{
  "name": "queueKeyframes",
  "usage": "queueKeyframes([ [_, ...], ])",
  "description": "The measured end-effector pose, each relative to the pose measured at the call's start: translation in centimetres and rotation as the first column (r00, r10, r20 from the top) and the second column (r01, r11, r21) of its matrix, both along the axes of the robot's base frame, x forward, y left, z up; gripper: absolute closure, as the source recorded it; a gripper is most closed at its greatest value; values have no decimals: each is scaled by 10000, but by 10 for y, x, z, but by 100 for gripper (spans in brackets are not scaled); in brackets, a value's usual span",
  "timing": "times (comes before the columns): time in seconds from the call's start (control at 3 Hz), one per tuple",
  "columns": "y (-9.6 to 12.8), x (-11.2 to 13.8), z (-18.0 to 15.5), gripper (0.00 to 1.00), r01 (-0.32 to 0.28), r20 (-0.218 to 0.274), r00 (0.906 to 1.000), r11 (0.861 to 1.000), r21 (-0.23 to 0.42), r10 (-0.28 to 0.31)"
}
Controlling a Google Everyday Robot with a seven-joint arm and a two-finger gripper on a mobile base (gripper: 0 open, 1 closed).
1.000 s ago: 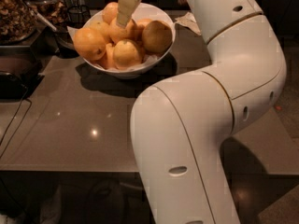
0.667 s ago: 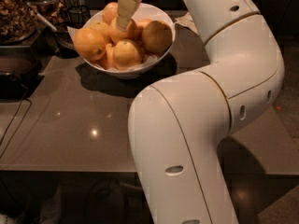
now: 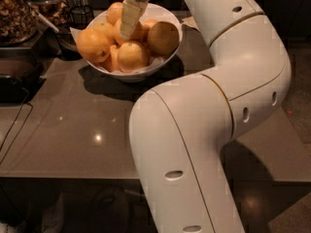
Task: Pick orange from white bowl
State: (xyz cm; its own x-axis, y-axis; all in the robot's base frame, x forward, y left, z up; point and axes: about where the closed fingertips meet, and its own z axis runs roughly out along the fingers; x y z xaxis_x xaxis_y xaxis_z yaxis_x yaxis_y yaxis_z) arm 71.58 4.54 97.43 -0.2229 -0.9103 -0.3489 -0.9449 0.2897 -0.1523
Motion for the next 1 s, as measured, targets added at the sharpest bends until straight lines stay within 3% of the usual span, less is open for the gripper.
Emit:
queueKeyframes([
  [1.0,2,3,-14,34,-115,-218,9997,9995,-296,109],
])
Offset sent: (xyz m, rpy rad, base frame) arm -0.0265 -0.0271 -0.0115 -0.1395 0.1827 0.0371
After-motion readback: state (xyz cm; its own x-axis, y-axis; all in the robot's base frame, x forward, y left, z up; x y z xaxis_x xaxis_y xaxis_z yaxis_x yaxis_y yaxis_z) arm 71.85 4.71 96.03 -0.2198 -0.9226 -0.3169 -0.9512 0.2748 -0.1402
